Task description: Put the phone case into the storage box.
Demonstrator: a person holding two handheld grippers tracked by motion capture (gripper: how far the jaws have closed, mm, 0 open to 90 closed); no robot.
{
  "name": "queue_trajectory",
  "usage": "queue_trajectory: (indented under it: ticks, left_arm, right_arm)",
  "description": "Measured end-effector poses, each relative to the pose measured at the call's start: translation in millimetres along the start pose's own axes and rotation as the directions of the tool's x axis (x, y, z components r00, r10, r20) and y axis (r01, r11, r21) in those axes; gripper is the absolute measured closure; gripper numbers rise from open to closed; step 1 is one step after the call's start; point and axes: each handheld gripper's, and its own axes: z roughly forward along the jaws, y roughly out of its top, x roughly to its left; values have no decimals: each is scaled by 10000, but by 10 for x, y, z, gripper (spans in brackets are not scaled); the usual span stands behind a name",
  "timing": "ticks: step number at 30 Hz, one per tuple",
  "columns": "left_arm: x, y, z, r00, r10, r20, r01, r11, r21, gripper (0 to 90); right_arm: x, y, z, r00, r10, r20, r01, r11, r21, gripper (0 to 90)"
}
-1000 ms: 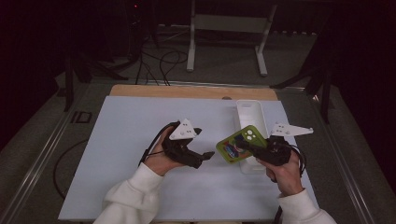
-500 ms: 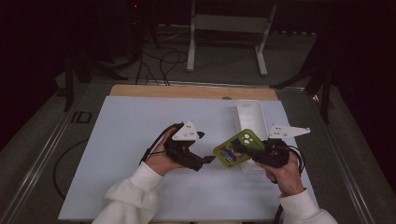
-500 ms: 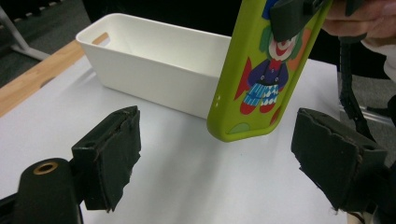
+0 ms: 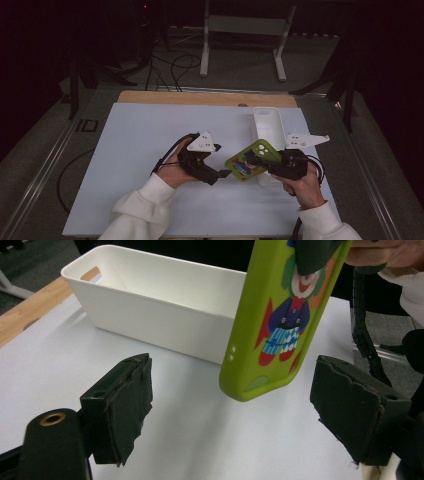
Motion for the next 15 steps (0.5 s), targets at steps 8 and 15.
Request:
queue_trajectory:
  ticks: [8,15]
  left_arm:
    - [-16,-4,46,9994,127,325,-133,9997,198,210]
    - [-38,-11,86,9979,195,613,-215,9993,320,255]
  right_arm:
    - [24,15,32,9993,-197,-321,199,9998,72,890]
    - [42,15,57,9978,-324,-579,330,9994,101,890]
